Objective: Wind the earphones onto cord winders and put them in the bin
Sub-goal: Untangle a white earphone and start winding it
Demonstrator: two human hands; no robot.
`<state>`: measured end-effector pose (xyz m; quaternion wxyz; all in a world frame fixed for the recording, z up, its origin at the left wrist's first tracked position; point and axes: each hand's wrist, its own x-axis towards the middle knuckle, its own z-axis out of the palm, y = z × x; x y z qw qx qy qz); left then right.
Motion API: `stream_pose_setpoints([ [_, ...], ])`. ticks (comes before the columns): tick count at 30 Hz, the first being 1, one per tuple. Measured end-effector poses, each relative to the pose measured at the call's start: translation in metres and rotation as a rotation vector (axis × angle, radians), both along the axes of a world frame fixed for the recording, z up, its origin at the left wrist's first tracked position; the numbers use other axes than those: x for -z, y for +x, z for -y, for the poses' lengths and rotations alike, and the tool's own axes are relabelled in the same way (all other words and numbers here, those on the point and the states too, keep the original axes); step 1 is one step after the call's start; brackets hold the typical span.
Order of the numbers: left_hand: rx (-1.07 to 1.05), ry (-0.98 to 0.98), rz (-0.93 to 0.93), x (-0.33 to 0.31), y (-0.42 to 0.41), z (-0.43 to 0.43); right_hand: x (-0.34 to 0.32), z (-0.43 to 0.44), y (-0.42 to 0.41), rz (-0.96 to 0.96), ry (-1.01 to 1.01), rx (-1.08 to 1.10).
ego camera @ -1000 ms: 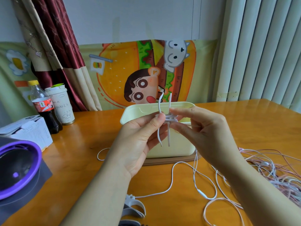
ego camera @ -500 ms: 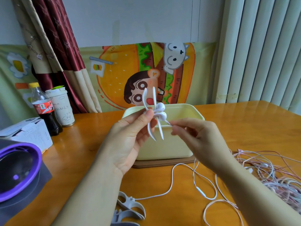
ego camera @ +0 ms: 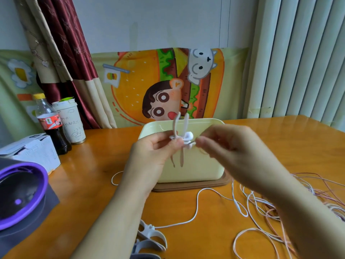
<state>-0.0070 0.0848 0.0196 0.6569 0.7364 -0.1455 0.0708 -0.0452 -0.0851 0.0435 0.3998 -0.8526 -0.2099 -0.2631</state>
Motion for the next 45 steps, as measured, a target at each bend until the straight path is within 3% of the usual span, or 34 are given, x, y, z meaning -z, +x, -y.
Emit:
stream_pose_setpoints([
  [3,0.084,0.109,0.019,-0.002,-0.006,0.009,-0.005,0.012,0.003,-0.081,0.146,0.026],
  [7,0.157,0.227,0.014,0.001,-0.007,0.013,-0.003,0.024,0.007,-0.097,0.191,0.083],
  [12,0.328,0.231,-0.019,0.0,-0.008,0.01,0.002,0.031,0.013,-0.189,0.391,0.015],
  [16,0.449,-0.013,-0.035,-0.005,-0.013,0.015,0.018,0.023,0.024,-0.309,0.48,-0.052],
  [21,0.389,-0.447,-0.163,-0.005,-0.007,0.017,0.04,-0.003,0.031,-0.448,0.541,-0.124],
  [23,0.311,-0.541,-0.209,-0.004,-0.004,0.015,0.042,-0.008,0.03,-0.415,0.468,-0.13],
  [27,0.165,-0.594,-0.262,-0.004,-0.001,0.01,0.036,-0.012,0.021,-0.314,0.124,-0.103],
  [30,0.063,-0.537,-0.244,0.001,0.004,0.006,0.029,-0.014,0.014,-0.25,-0.101,-0.096],
  [37,-0.042,-0.179,-0.057,0.011,0.003,0.011,0.01,-0.01,-0.001,-0.111,-0.311,0.01],
  [45,0.083,-0.041,-0.036,0.008,-0.006,0.017,-0.01,0.015,-0.004,0.123,-0.092,0.154],
])
